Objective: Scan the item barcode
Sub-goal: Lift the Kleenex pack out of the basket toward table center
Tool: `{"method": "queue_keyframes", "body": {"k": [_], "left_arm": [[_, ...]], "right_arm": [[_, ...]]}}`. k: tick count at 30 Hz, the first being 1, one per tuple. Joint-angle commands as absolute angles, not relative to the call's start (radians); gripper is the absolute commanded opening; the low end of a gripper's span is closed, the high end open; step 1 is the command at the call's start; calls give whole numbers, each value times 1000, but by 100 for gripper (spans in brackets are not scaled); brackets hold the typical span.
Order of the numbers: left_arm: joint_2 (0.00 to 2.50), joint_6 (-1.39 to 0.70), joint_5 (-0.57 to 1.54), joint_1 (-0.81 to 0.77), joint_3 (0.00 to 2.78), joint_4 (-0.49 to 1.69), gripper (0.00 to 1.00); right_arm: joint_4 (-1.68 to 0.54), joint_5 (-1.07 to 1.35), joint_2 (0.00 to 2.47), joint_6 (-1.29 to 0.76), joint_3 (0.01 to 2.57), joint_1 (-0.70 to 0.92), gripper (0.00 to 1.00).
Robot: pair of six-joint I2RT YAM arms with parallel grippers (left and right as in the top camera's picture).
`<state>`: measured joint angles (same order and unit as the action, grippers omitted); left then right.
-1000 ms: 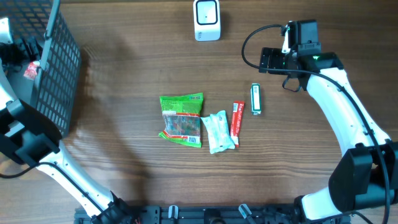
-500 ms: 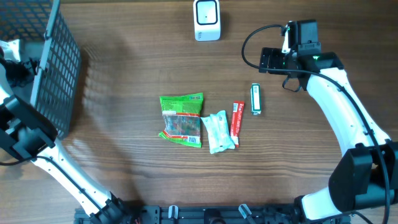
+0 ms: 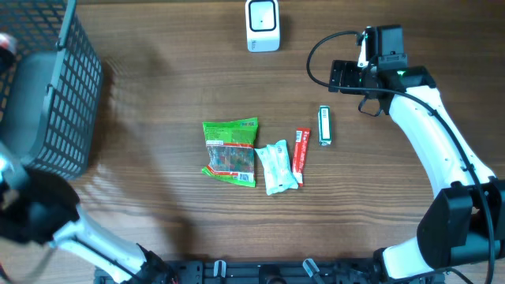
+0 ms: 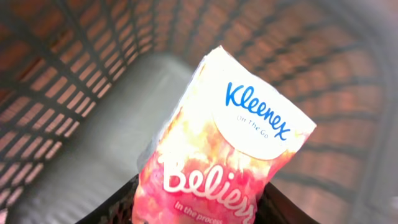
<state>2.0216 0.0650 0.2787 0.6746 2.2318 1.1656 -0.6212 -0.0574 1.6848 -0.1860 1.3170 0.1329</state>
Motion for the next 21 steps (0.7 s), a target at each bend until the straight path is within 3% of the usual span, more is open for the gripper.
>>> {"method": "queue_keyframes", "body": {"k": [1,5,6,13,17,21], "left_arm": [[1805,-65,546,667,2245,1265,47],[1748,-40,587,543,2244,1533,49],[1749,57,586,397,2243,1673,50],[1749,73,505,103,2235,1681,49],[1750,71,500,-35,2206,1649,48],[1750,-15,499,-170,2057,1502,45]], "right_arm": [[-617,-70,1696,-190,1322,135,100],[-590,-69,1696,-192,1322,135,100],[-587,55,1696,-246,1322,135,100],[-612,620,1619,-134,1324,95,100],[-621,915,1514,-150,1324,17,90],[-678,1030,1469,-177,1324,14,95]]}}
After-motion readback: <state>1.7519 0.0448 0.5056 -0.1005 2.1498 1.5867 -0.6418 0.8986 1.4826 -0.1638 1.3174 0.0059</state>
